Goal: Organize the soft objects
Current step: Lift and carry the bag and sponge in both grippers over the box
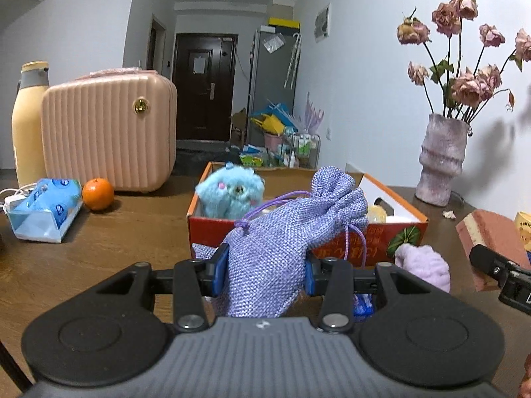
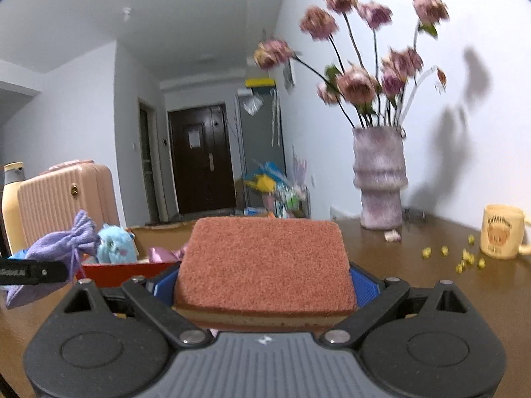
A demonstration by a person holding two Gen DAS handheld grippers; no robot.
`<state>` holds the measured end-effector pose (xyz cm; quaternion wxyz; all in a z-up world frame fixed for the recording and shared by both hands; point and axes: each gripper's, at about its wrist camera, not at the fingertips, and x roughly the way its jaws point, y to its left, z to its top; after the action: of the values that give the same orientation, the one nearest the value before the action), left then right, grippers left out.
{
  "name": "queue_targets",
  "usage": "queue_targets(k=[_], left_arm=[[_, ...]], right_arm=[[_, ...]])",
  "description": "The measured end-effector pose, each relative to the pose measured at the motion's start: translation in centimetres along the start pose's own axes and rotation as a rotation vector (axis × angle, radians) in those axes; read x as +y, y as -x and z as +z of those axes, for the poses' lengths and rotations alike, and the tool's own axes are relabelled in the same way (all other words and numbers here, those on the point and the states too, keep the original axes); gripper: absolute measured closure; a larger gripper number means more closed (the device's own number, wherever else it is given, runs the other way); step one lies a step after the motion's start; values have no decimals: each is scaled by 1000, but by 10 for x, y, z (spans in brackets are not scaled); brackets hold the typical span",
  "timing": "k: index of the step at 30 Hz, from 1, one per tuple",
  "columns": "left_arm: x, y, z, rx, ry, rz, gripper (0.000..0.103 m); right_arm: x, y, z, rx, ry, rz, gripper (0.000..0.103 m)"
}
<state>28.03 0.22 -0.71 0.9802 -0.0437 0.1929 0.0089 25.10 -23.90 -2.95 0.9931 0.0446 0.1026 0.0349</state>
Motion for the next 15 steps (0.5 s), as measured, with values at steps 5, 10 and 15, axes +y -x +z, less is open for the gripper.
queue_targets(k=[5,10,15], left_arm=[[-3,-2,8,-19,23,4,60],[-5,-5,16,-40,35,8,60],[-5,-10,26,-62,55,15,60]], right_arm=[[14,-2,2,-63,46,5,5],[21,-13,6,-67,53,21,5],[24,-24,11,-80,43,26,5]])
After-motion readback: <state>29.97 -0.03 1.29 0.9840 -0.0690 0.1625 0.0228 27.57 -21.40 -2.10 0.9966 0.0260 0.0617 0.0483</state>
